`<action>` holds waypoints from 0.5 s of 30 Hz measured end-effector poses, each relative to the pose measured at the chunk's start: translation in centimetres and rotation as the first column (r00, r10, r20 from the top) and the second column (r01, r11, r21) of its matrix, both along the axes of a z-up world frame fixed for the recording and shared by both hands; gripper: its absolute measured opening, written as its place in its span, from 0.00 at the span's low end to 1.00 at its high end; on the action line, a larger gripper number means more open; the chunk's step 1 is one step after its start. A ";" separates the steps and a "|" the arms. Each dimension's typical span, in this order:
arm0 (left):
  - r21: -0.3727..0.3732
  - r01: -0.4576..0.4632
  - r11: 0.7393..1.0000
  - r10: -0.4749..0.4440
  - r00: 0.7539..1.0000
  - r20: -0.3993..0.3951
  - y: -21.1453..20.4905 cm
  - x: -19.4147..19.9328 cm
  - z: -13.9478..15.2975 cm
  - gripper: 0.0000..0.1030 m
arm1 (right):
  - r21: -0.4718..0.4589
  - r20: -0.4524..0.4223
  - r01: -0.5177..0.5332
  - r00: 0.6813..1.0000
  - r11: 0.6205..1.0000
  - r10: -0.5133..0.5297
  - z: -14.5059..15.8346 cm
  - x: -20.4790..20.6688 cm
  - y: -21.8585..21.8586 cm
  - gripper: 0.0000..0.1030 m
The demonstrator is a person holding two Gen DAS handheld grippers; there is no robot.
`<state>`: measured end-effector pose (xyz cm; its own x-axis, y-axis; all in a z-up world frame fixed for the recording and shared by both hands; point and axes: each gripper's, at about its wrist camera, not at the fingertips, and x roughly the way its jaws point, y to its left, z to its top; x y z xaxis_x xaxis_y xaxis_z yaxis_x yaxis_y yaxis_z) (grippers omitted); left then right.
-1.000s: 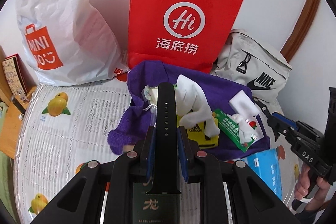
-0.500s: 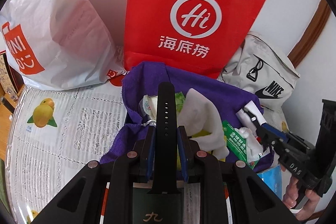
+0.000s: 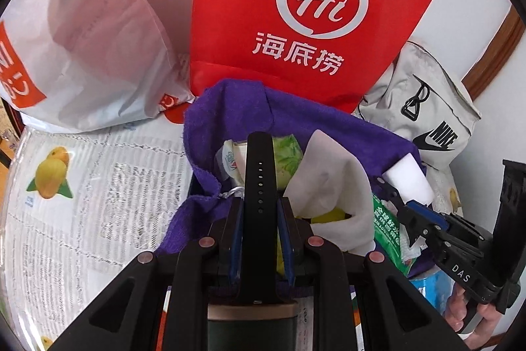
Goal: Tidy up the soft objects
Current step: 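Lower the strap pieces onto the towel and open both tools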
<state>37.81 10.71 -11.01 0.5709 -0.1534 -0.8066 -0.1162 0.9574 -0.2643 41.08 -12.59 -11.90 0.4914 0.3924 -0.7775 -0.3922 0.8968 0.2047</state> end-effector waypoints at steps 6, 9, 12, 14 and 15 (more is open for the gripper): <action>-0.002 -0.002 1.000 0.002 1.000 -0.020 -0.4 1.3 -0.8 0.19 | 0.001 -0.032 -0.008 0.999 1.000 0.008 -0.7 0.3 0.2 0.20; 0.001 0.001 1.000 -0.001 0.999 -0.034 -0.5 1.8 -1.3 0.19 | 0.000 -0.037 -0.010 0.999 1.000 0.010 -0.9 0.3 0.3 0.20; -0.002 0.004 1.000 -0.004 0.999 -0.039 -0.7 2.0 -1.6 0.19 | 0.005 -0.048 -0.003 0.999 1.000 0.003 -1.1 0.5 0.3 0.20; 0.001 0.003 1.000 -0.003 0.999 -0.047 -0.7 2.1 -1.8 0.19 | 0.012 -0.056 0.001 0.998 1.000 0.000 -1.2 0.5 0.1 0.20; -0.002 0.002 1.000 -0.002 0.999 -0.050 -0.6 2.1 -1.9 0.19 | 0.018 -0.058 0.002 0.998 1.000 -0.001 -1.1 0.5 0.0 0.20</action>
